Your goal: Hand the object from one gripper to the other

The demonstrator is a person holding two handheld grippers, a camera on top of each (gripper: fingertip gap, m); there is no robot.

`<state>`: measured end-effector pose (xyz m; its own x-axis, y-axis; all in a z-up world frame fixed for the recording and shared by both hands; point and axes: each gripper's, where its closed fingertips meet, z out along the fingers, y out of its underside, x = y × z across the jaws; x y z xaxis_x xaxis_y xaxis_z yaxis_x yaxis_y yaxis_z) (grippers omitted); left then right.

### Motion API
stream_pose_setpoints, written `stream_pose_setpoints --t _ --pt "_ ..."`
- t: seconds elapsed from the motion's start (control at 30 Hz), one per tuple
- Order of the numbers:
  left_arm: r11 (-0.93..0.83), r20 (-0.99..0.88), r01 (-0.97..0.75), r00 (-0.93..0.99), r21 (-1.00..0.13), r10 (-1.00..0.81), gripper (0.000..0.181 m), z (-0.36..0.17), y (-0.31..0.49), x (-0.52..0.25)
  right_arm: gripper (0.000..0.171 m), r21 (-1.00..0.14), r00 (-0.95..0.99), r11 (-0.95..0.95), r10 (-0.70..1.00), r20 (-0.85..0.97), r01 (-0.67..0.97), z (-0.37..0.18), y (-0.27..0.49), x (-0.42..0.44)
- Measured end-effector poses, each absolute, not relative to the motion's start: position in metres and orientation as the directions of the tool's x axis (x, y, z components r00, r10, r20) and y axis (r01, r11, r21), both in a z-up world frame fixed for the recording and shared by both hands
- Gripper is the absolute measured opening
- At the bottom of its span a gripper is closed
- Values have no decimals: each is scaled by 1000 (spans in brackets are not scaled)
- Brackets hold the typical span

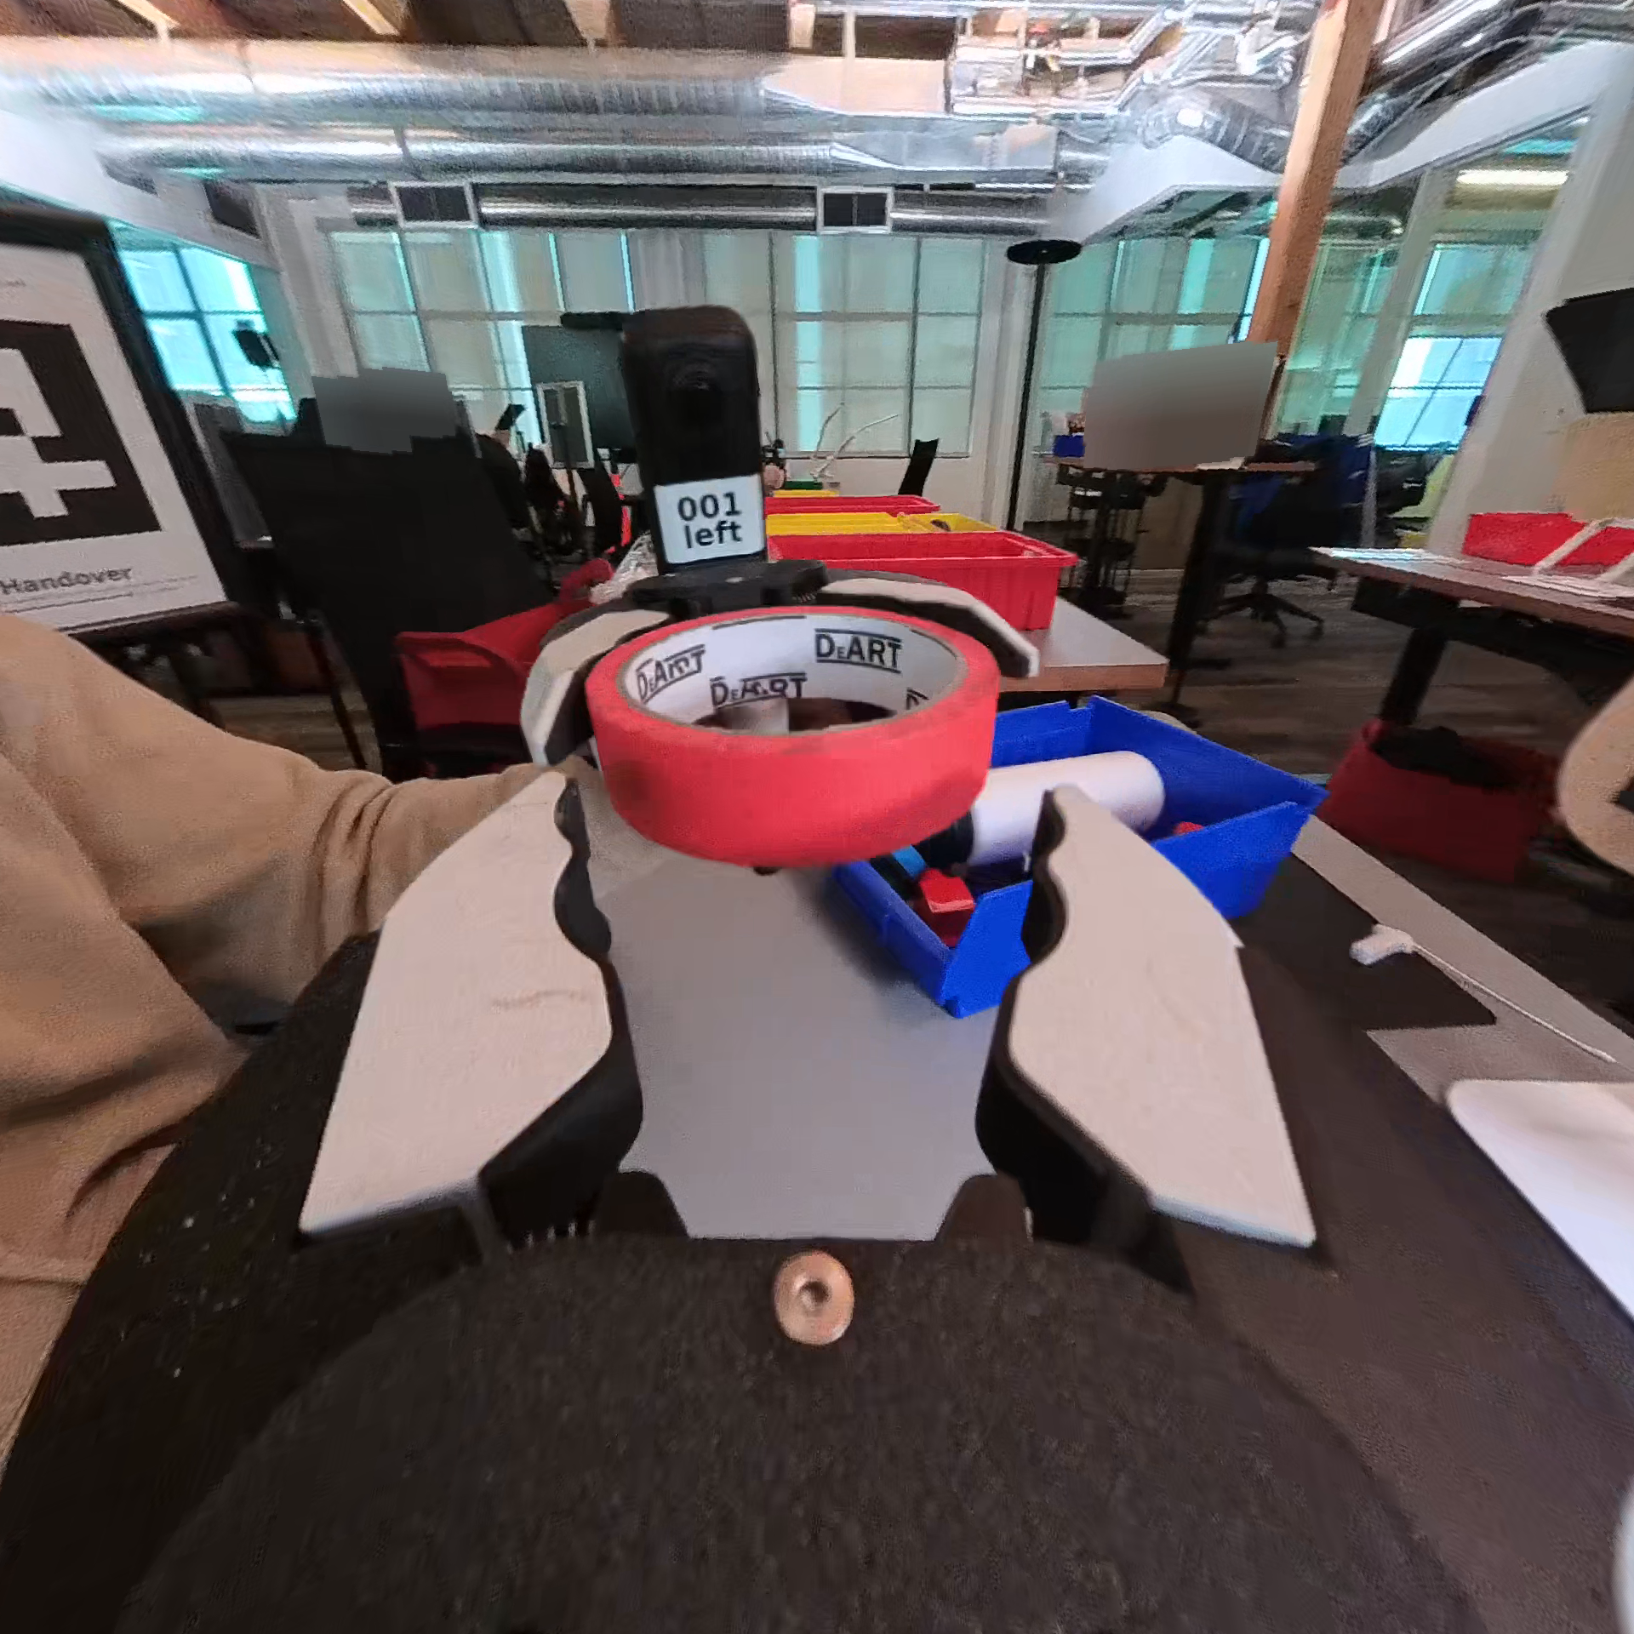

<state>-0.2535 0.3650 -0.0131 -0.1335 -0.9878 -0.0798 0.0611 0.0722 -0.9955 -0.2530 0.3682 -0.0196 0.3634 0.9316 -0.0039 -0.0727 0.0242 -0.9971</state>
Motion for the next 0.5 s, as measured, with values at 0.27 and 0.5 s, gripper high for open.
stream_pose_setpoints --t 0.27,0.5 --pt "104 -92 -32 -260 -994 -961 112 -23 334 -252 100 -996 257 90 963 87 -2 -28 344 -281" --pt "76 -61 -42 -295 -996 -954 112 -21 331 -261 101 -994 282 111 954 103 -13 -25 343 -290"
